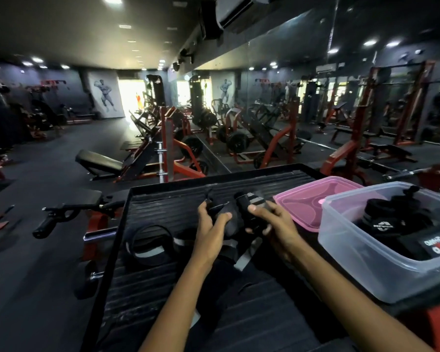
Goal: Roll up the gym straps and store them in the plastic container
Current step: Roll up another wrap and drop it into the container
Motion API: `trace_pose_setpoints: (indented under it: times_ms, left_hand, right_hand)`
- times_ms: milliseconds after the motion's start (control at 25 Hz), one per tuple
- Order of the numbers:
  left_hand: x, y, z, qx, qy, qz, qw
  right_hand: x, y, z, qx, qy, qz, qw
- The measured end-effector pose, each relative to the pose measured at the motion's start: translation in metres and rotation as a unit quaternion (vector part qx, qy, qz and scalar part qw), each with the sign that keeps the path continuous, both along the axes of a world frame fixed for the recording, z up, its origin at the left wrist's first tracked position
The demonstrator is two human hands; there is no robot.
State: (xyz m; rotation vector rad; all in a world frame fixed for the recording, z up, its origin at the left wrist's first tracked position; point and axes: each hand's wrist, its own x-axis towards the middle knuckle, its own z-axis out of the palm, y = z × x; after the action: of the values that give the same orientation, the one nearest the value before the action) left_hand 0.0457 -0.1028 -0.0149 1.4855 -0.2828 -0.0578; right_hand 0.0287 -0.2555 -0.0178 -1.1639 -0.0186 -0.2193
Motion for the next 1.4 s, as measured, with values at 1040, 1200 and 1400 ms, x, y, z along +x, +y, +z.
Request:
trace_pose_setpoints:
  times_ms: [1040, 1200, 1400]
  left_hand:
    - [-0.075, -0.085, 0.083, -0.174, -0.078, -0.096, 0.977]
    - [-0.080, -0.140, 0.101, -0.065, -0.065, -0.093, 0.991]
    - [-0.054, -0.195, 0.089, 0.127, -0.108, -0.044, 0.985]
  right_hand:
    - [-0.092, -0.082, 0.104, 0.099, -0.079, 0.028, 0.992]
    - [-0.104, -0.177, 0.125, -0.054, -0.054, -0.018, 0.997]
    - [-0.088, -0.237, 0.097, -0.322, 0.059, -0.116, 0.938]
